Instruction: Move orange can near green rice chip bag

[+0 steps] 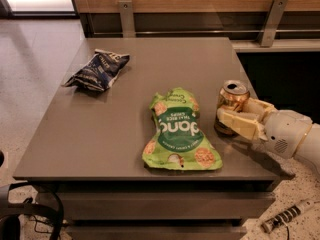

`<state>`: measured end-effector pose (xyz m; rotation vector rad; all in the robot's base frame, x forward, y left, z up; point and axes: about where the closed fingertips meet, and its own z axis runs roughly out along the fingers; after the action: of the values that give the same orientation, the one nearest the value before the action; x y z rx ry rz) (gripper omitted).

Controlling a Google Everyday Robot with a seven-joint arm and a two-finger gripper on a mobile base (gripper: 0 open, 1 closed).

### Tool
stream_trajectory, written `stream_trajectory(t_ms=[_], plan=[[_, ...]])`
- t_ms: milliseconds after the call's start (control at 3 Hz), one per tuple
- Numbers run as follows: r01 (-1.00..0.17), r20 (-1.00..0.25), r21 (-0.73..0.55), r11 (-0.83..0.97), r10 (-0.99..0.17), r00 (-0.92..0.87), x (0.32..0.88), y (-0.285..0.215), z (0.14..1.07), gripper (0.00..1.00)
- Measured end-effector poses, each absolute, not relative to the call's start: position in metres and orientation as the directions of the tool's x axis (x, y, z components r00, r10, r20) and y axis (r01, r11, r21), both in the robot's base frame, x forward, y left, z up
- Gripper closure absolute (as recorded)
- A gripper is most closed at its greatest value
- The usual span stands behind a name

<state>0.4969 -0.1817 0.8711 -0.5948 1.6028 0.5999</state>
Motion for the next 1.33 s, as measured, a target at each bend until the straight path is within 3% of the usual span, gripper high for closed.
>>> stream_trajectory(t_ms=[333,667,1000,1333], plan=[[-0.707,-0.994,0.045,0.706,-0.035,-0.099,0.4982,-0.1793,0.8587,1.0],[-0.712,-0.995,0.046,0.701,-0.034,-0.098,0.4985,-0.1788,0.857,0.87],[-0.712,-0.995,0.046,0.701,-0.034,-0.098,0.4985,-0.1786,0.8576,0.57],[-0.712,-0.995,0.046,0.701,-0.034,-0.098,0.4985,-0.1786,0.8576,0.34]])
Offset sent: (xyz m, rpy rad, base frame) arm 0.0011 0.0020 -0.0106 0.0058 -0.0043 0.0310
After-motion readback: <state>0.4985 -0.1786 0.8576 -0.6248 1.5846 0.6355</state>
